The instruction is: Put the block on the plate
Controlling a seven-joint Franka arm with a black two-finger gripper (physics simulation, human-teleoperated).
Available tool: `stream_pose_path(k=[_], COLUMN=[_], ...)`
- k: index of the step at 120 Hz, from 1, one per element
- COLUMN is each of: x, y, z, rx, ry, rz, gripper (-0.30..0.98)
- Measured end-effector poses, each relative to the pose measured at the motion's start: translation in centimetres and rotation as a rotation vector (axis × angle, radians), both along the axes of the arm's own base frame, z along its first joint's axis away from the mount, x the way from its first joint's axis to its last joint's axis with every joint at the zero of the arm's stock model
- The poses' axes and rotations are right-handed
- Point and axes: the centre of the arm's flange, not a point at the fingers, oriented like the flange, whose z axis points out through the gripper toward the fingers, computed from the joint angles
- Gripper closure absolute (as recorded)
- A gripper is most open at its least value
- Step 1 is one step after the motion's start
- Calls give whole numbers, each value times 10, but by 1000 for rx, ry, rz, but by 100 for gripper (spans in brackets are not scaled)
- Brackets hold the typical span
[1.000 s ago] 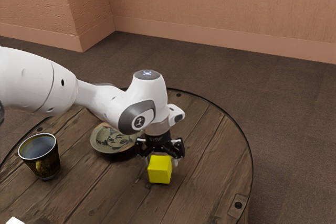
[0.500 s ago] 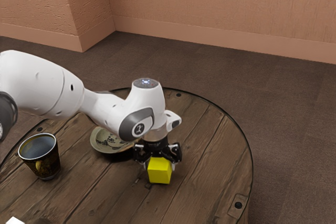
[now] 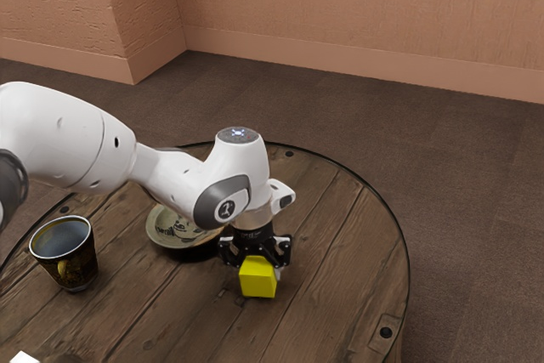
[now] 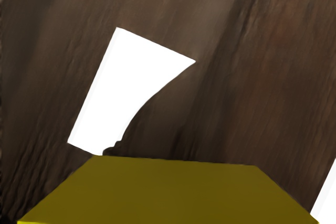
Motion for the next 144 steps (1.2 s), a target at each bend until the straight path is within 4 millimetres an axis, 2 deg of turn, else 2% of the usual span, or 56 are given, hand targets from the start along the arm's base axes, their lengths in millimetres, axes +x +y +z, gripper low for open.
stream_pose_path(k=[6,12,22,29,37,47,54,62,75,82,94,108,130,144], x=[1,3,5,11,17,18,16,18,34,40,43,43,38,39], y=[0,-1,4,34,87,152,186,208,225,229,224,218,180,169], z=[6,21,60,90,107,112,107,95,81,78,79,90,146,186], rx=[-3,-10,-20,-9,15,37,43,44,42,42,39,39,38,46], ry=[-8,-25,-69,-105,-112,-94,-73,-46,-31,-32,-38,-56,-119,-153], rz=[1,2,6,37,108,200,244,264,257,246,212,176,69,-26], gripper=[27,28,29,29,28,27,27,26,26,25,17,10,4,2])
